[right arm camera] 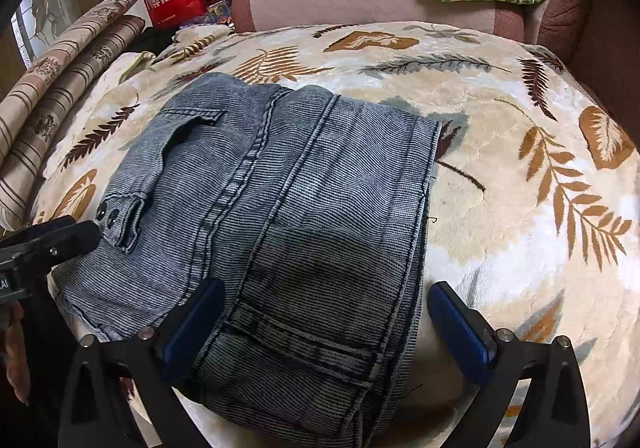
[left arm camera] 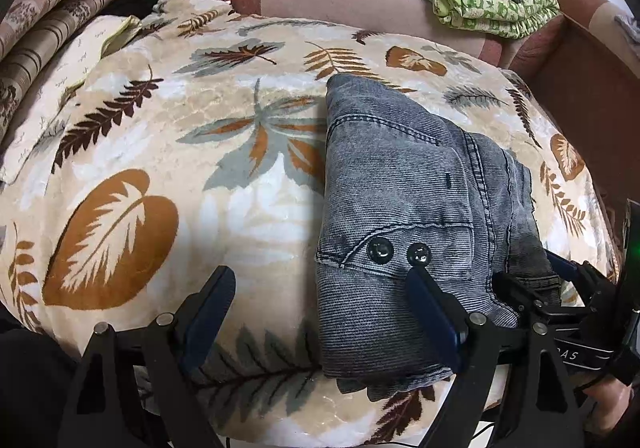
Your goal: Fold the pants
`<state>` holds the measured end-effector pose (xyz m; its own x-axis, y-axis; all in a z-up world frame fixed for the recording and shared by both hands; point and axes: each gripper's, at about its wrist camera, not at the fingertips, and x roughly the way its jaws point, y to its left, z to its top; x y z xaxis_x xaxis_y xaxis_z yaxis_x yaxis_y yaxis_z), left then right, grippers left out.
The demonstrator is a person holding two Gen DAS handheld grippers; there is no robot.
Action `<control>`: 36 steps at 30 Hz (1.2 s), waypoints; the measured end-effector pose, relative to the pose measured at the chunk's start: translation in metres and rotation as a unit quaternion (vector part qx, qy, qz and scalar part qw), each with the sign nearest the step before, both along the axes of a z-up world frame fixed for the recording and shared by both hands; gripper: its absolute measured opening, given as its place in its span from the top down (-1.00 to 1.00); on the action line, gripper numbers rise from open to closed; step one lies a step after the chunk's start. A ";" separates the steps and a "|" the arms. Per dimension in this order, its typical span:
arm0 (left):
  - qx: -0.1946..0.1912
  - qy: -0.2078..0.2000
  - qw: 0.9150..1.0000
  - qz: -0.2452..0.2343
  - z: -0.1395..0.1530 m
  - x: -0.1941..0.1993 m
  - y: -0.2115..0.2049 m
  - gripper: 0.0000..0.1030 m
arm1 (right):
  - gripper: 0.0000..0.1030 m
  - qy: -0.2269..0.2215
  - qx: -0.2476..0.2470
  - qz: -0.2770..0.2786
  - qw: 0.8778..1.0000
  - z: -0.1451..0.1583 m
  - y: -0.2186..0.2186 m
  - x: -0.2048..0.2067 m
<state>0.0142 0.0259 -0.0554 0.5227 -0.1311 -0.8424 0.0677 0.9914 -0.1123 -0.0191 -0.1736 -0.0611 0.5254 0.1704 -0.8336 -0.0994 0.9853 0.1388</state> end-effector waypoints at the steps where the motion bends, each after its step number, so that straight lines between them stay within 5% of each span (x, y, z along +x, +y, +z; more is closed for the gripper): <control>1: 0.003 -0.001 1.000 -0.001 0.000 0.000 -0.001 -0.70 | -0.99 0.000 0.000 0.000 1.000 0.000 0.000 0.000; 12: 0.012 -0.008 1.000 -0.005 0.001 0.000 -0.003 -0.70 | -0.99 -0.002 -0.001 -0.001 1.000 -0.001 0.001 0.000; 17: -0.041 0.016 0.999 0.004 -0.003 0.004 0.011 -0.70 | -0.99 0.010 0.003 0.000 1.000 0.002 0.001 0.002; 24: -0.097 0.039 0.993 0.049 -0.013 0.014 0.040 -0.70 | -0.99 0.011 0.203 -0.071 0.977 0.038 -0.063 -0.015; 27: -0.103 0.048 0.992 0.052 -0.019 0.017 0.039 -0.70 | -0.99 0.021 0.230 -0.054 0.971 0.034 -0.061 -0.020; 30: -0.109 0.052 0.992 0.046 -0.017 0.019 0.040 -0.70 | -0.98 0.114 0.240 -0.037 0.963 -0.012 -0.045 -0.011; 32: -0.115 0.047 0.991 0.042 -0.012 0.020 0.044 -0.70 | -0.97 0.100 0.235 -0.029 0.966 -0.003 -0.043 -0.010; 36: -0.174 0.039 0.984 0.031 -0.001 0.029 0.051 -0.70 | -0.97 0.086 0.319 -0.050 0.943 0.014 -0.070 -0.001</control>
<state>0.0433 0.0770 -0.0566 0.4747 -0.3875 -0.7903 -0.0146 0.8943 -0.4473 -0.0198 -0.2433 -0.0474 0.4315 0.6224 -0.6530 0.0683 0.6993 0.7116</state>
